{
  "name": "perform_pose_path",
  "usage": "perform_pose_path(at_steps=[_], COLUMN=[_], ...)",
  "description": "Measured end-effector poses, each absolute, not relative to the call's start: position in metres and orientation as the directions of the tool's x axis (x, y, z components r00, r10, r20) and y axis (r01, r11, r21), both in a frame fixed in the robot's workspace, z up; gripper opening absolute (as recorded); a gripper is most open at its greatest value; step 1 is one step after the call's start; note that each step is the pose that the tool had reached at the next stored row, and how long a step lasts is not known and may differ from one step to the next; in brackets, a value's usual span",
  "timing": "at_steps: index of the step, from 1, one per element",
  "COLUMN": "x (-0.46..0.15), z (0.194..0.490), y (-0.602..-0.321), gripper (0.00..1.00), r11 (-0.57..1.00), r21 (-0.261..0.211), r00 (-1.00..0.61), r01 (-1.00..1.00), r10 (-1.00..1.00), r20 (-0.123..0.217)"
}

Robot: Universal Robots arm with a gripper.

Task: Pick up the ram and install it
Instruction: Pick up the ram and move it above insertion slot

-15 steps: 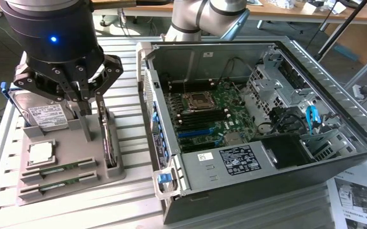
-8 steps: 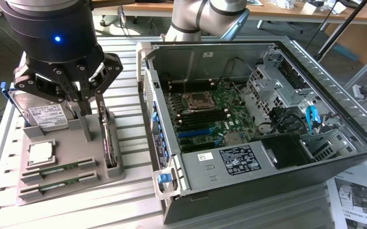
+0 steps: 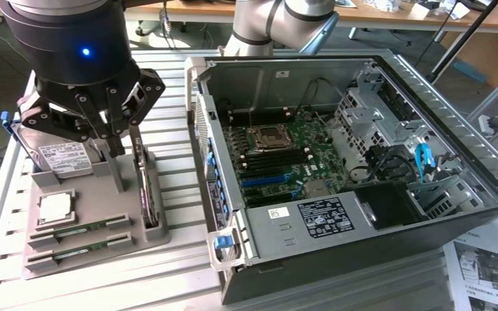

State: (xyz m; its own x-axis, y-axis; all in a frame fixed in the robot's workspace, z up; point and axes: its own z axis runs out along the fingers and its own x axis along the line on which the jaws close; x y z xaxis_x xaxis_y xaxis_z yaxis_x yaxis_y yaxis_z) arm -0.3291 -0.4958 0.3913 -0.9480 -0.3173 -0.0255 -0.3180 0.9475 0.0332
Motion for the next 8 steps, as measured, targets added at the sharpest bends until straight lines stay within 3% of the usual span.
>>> perform_pose_path(at_steps=[8], x=[-0.3291], z=[0.3913], y=[-0.4958], gripper=[0.11], r11=[0.906], r21=[0.033], r00=[-0.907], r01=[-0.421], r10=[-0.420], r20=[-0.026])
